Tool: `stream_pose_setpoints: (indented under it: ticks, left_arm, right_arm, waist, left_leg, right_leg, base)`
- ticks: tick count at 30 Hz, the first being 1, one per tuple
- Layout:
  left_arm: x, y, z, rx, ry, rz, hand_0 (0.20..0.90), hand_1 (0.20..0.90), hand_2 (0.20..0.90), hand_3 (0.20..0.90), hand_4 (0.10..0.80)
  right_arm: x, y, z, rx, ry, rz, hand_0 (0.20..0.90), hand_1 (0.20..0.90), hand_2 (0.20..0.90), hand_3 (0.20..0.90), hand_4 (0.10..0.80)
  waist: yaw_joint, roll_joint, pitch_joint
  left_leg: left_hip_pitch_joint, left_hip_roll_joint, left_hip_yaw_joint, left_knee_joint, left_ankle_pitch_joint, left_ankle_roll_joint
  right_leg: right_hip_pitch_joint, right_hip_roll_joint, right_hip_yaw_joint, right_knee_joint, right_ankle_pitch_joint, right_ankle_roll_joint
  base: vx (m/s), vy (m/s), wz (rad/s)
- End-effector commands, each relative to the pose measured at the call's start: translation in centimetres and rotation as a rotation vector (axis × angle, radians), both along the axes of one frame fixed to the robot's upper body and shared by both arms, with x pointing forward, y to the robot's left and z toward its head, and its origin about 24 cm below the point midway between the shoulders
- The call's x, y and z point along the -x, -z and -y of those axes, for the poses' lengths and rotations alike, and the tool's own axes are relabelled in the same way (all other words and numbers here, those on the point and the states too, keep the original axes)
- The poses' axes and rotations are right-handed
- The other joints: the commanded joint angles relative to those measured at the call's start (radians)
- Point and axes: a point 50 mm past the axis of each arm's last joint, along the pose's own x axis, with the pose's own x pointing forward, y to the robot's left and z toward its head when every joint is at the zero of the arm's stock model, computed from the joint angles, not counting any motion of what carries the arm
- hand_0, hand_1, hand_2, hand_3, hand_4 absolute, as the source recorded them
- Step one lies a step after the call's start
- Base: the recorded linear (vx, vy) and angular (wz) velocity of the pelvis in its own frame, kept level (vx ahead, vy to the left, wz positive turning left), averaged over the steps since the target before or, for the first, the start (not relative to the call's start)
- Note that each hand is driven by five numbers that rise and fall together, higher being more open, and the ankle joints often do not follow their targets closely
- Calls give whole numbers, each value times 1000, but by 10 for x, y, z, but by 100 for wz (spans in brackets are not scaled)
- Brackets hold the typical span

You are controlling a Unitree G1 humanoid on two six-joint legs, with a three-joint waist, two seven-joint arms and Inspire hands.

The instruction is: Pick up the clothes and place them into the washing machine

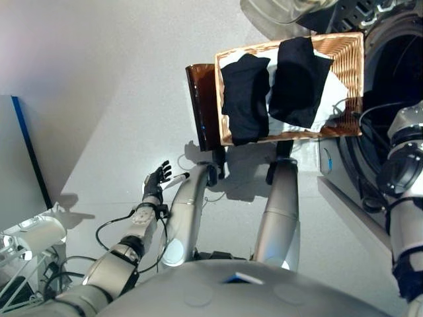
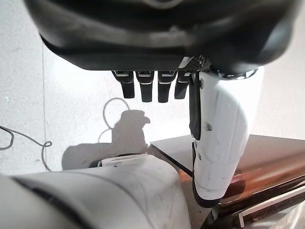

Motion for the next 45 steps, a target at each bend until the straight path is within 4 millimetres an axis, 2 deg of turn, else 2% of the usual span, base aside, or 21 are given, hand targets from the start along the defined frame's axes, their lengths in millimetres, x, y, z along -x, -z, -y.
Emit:
stream_pose_setpoints:
  ticks: [1,6,7,8,9,10,11,13,14,16,19,21,25,29,31,34,36,37,41,43,45]
  left_arm:
    - [22,8,-36,-92,-106,-64,900,900,900,900,800]
    - [21,8,-37,-82,-118,-67,900,900,900,900,800]
    - [22,9,-37,-81,-119,-73,900,900,900,900,800]
    - [21,8,-40,-91,-118,-76,900,900,900,900,800]
    - [20,7,-41,-93,-119,-70,900,900,900,900,800]
    - [20,7,-41,-92,-121,-71,900,900,900,900,800]
    - [19,6,-43,-90,-117,-68,900,900,900,900,800]
    - [20,7,-44,-90,-118,-70,900,900,900,900,800]
    - [19,7,-46,-94,-118,-77,900,900,900,900,800]
    - [17,6,-48,-108,-110,-79,900,900,900,900,800]
    - [14,4,-48,-115,-108,-74,900,900,900,900,800]
    - [18,5,-53,-127,-118,-87,900,900,900,900,800]
    - [18,6,-52,-134,-114,-91,900,900,900,900,800]
    - [15,5,-52,-140,-118,-85,900,900,900,900,800]
    - [17,5,-52,-140,-124,-85,900,900,900,900,800]
    - [16,4,-54,-141,-142,-75,900,900,900,900,800]
    - [15,4,-55,-143,-145,-74,900,900,900,900,800]
    - [15,3,-56,-148,-155,-72,900,900,900,900,800]
    - [16,4,-57,-149,-164,-85,900,900,900,900,800]
    - [19,6,-57,-166,-164,-105,900,900,900,900,800]
    - [20,7,-57,-177,-165,-115,900,900,900,900,800]
  right_arm:
    - [21,-26,24,204,88,-30,900,900,900,900,800]
    - [7,-8,8,196,-2,-57,900,900,900,900,800]
    - [3,1,3,204,-50,-102,900,900,900,900,800]
    - [-3,11,-3,274,-162,-236,900,900,900,900,800]
    - [-8,14,-8,320,-227,-284,900,900,900,900,800]
    - [-9,14,-9,322,-231,-285,900,900,900,900,800]
    - [-7,25,-10,341,-285,-372,900,900,900,900,800]
    - [-8,27,-11,351,-305,-384,900,900,900,900,800]
    - [-6,41,-15,344,-352,-456,900,900,900,900,800]
    - [-3,51,-15,362,-397,-571,900,900,900,900,800]
    - [-7,61,-26,336,-425,-562,900,900,900,900,800]
    - [-7,67,-29,331,-442,-560,900,900,900,900,800]
    - [-10,73,-37,405,-513,-665,900,900,900,900,800]
    - [-12,101,-62,501,-659,-800,900,900,900,900,800]
    - [-14,105,-69,540,-702,-824,900,900,900,900,800]
    - [-16,126,-97,739,-873,-980,900,900,900,900,800]
    - [-14,131,-101,770,-904,-1014,900,900,900,900,800]
    - [-14,140,-114,883,-995,-1097,900,900,900,900,800]
    - [-9,154,-126,927,-1061,-1141,900,900,900,900,800]
    - [2,174,-143,1035,-1144,-1278,900,900,900,900,800]
    - [7,185,-160,1071,-1211,-1269,900,900,900,900,800]
  waist:
    - [-26,2,-58]
    - [-29,-5,-50]
    - [-29,-7,-49]
    - [-26,-16,-48]
    - [-28,-19,-44]
    - [-31,-19,-42]
    - [-30,-25,-41]
    - [-32,-28,-37]
    - [-30,-36,-39]
    - [-31,-44,-37]
    - [-31,-52,-36]
    - [-32,-58,-35]
    - [-36,-65,-36]
    - [-41,-81,-42]
    - [-43,-85,-42]
    - [-50,-109,-48]
    - [-51,-116,-48]
    - [-54,-132,-50]
    - [-56,-146,-50]
    - [-56,-161,-57]
    - [-58,-171,-58]
  left_leg:
    - [57,13,-10,-34,-39,-76]
    - [69,14,-2,-46,-36,-73]
    - [78,14,0,-56,-33,-73]
    - [91,14,5,-74,-28,-73]
    - [102,14,8,-86,-23,-73]
    - [106,14,8,-91,-21,-73]
    - [121,13,9,-109,-15,-75]
    - [132,11,8,-121,-9,-75]
    - [149,10,4,-139,0,-78]
    - [170,9,1,-157,11,-82]
    - [202,6,-4,-187,21,-85]
    - [214,0,4,-221,58,-82]
    - [249,-6,2,-263,79,-83]
    - [316,-13,-9,-327,104,-84]
    - [337,-16,-12,-351,113,-85]
    - [417,-17,-19,-452,158,-93]
    - [440,-19,-24,-476,167,-93]
    - [472,-17,-29,-509,182,-95]
    - [512,-16,-35,-548,199,-98]
    - [547,-13,-40,-569,205,-100]
    - [567,-8,-41,-571,203,-100]
  right_leg:
    - [74,29,-11,8,-84,-60]
    - [85,32,-8,-5,-72,-58]
    - [92,32,-8,-13,-67,-57]
    - [103,31,-9,-32,-56,-55]
    - [113,32,-9,-45,-48,-53]
    - [117,32,-8,-49,-46,-53]
    - [131,32,-10,-68,-38,-52]
    - [144,31,-12,-79,-34,-52]
    - [166,30,-15,-94,-31,-51]
    - [195,29,-22,-112,-28,-52]
    - [228,29,-33,-143,-19,-51]
    - [240,23,-37,-180,21,-51]
    - [279,18,-36,-221,43,-46]
    - [355,16,-51,-294,71,-38]
    - [379,16,-55,-320,81,-35]
    - [463,11,-73,-418,121,-22]
    - [486,12,-78,-440,129,-21]
    - [525,12,-87,-482,147,-18]
    - [571,12,-97,-528,166,-12]
    - [614,16,-101,-562,175,-10]
    - [635,21,-103,-570,175,-10]
  base:
    - [0,0,0]
    - [-3,17,-4]
    - [-3,28,-5]
    - [-5,31,-7]
    - [-7,16,-12]
    - [-3,6,-14]
    - [-3,1,-13]
    - [-1,-7,-10]
    - [-1,-29,-8]
    - [3,-49,-4]
    - [-14,-49,3]
    - [-75,-17,2]
    - [0,0,0]
    - [54,-31,1]
    - [53,-28,2]
    - [85,-52,-2]
    - [69,-47,8]
    - [70,-58,6]
    - [60,-36,4]
    - [89,-35,-5]
    - [85,-29,-2]
